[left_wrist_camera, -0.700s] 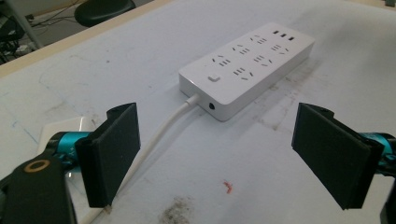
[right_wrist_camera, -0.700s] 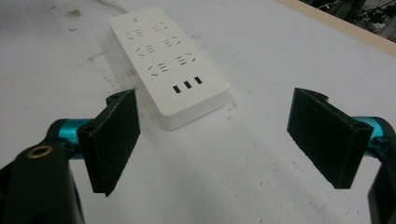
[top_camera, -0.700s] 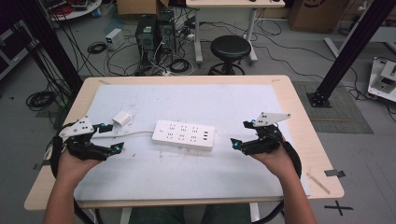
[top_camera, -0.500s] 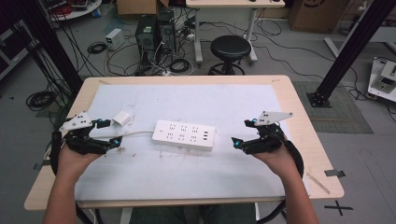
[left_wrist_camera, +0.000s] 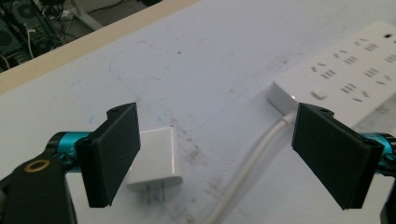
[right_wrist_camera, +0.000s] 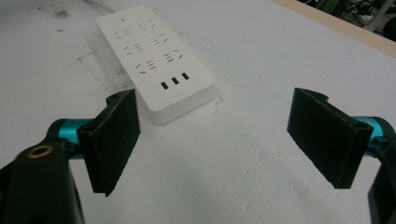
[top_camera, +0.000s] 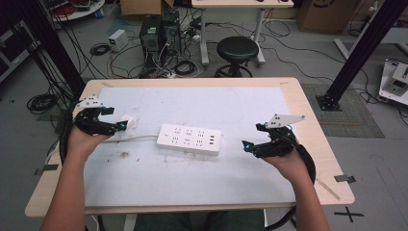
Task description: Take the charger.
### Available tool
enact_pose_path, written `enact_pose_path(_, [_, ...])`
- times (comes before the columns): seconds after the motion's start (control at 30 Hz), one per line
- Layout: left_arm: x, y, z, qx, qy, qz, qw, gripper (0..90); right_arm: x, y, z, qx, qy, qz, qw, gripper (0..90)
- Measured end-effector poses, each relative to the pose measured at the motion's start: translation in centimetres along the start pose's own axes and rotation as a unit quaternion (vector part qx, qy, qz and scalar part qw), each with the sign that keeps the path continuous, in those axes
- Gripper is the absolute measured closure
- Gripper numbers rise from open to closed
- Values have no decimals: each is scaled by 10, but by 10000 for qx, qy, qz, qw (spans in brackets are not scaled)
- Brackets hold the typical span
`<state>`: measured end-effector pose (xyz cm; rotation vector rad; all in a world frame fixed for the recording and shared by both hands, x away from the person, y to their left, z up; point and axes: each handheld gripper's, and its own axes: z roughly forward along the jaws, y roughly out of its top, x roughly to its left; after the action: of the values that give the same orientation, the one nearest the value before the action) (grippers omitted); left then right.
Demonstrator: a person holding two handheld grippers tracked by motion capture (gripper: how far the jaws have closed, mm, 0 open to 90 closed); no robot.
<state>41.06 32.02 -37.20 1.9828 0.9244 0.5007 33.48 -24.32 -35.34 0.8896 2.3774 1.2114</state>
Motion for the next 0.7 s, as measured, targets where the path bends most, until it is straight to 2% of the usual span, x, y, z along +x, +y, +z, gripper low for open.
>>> enact_pose_path(0.03, [4, -1, 5, -25, -28, -84, 10000, 154, 1, 0, 0, 7, -13, 41, 10000, 174])
enact_pose_path(0.1, [11, -6, 15, 108, 24, -212, 9997, 154, 3, 0, 1, 10, -22, 47, 10000, 174])
enact_pose_path(0.2, [20, -13, 29, 445, 222, -224, 9985, 154, 4, 0, 3, 58, -59, 16, 10000, 174])
enact_pose_path(0.27, [23, -17, 39, 543, 182, -352, 9977, 153, 5, 0, 3, 54, -62, 28, 10000, 174])
enact_pose_path(0.37, [27, -23, 49, 725, 234, -372, 9964, 154, 5, 0, 3, 47, -77, 44, 9999, 174])
enact_pose_path(0.7, [35, -35, 62, 956, 278, -428, 9941, 154, 4, 0, 2, 76, -90, 45, 9999, 174])
